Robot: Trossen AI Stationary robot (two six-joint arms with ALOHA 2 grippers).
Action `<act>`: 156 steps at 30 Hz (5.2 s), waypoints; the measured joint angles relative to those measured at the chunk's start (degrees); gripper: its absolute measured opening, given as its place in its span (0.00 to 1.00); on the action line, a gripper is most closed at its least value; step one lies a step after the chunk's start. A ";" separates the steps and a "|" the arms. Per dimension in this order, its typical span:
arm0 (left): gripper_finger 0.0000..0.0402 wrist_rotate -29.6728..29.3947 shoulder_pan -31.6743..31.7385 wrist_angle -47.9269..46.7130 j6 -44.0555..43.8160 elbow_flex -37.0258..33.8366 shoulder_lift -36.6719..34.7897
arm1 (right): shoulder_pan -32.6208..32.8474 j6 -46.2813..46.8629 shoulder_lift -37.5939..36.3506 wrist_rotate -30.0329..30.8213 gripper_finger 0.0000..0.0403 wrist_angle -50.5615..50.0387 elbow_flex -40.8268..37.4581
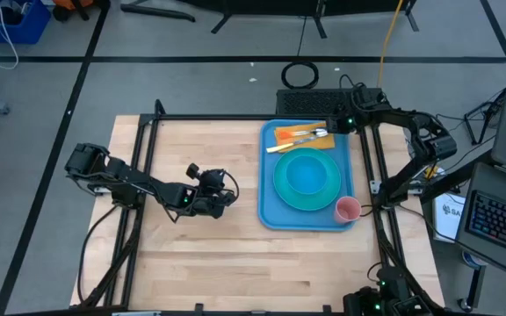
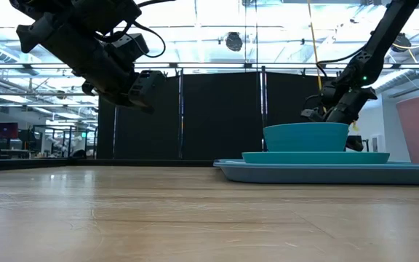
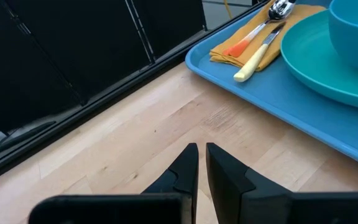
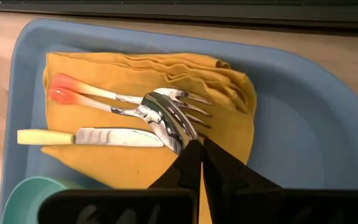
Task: Set up tray
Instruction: Adjust the orange spoon on the yellow table napkin on the blue serving tray, then adjust the yellow table knife on the yellow table napkin on the blue serving tray
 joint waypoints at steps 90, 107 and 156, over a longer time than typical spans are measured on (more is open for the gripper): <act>0.09 26.12 12.73 13.19 25.42 -0.02 0.00 | 58.05 -16.51 -18.98 27.07 0.00 35.86 -11.82; 0.01 67.52 33.87 22.87 44.94 1.51 -0.01 | 59.43 -12.58 -21.20 27.01 0.00 47.67 -23.72; 0.30 80.67 41.92 -16.88 61.03 41.18 25.16 | 59.43 -12.58 -21.20 26.82 0.00 47.15 -23.91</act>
